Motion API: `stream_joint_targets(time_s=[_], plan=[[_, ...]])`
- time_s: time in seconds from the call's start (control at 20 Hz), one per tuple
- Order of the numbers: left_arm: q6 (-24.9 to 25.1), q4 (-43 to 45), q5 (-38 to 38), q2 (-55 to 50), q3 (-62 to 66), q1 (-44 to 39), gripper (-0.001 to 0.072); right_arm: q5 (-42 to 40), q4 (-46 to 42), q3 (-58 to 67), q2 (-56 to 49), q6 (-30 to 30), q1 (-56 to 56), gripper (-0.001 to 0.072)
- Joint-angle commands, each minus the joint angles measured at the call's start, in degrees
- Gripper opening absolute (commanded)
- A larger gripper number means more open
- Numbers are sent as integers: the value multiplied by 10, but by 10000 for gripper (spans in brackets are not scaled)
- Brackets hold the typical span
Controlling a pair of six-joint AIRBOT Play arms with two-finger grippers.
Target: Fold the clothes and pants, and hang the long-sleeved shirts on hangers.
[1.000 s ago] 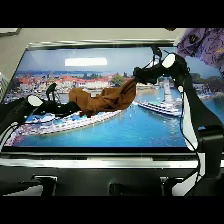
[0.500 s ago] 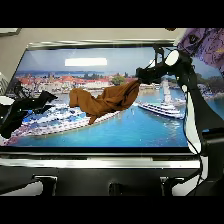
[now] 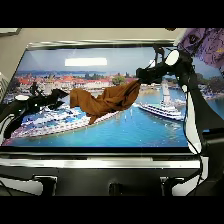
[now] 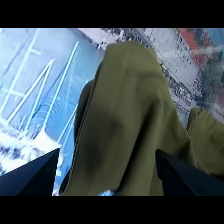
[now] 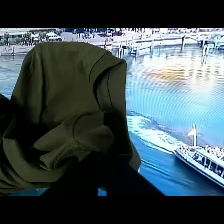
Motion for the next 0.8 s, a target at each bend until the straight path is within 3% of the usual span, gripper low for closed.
stream_joint_targets(time_s=[0.0, 0.3, 0.35, 0.45, 0.5, 0.75], plan=[[12, -18, -2, -52, 48, -23, 632, -3, 0, 0, 0, 1, 0, 31], [7, -18, -5, -86, 56, -38, 632, -2, 0, 0, 0, 1, 1, 31], [8, -18, -10, -89, 56, -42, 563, -2, 0, 0, 0, 1, 1, 31], [17, -17, -23, -90, 58, -47, 57, -3, 0, 0, 0, 1, 1, 31], [16, -18, -30, -89, 63, -44, 20, -3, 0, 0, 1, 1, 1, 31], [16, -8, -76, -39, 163, -15, 15, -63, -6, 11, 43, -11, 0, 29]])
